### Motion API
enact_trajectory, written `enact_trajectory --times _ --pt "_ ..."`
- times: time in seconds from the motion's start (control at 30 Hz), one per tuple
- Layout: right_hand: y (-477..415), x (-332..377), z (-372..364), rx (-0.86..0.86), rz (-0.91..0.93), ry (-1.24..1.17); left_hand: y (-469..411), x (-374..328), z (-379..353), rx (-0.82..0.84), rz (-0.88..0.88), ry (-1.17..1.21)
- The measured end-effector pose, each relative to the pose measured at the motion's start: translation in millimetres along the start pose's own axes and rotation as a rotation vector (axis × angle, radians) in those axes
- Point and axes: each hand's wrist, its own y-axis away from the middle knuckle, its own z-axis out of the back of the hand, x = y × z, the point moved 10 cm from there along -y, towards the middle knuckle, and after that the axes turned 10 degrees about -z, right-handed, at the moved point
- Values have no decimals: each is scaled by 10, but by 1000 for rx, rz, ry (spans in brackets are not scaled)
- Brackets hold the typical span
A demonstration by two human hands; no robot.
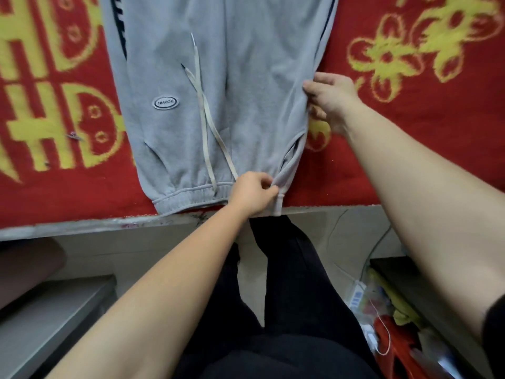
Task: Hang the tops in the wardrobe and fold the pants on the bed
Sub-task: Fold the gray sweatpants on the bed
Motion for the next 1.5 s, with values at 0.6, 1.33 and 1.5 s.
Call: enact_trajectory --times 0.6,1.33,1.5 --pt "703 858 -3194 -32 509 482 558 2123 1878 -262 291 530" --pt "312 1342 -3065 -36 339 579 -244 1836 3082 -405 54 -105" --pt "-33 2110 -2718 -236 438 444 -927 1062 3769 -621 -164 -144"
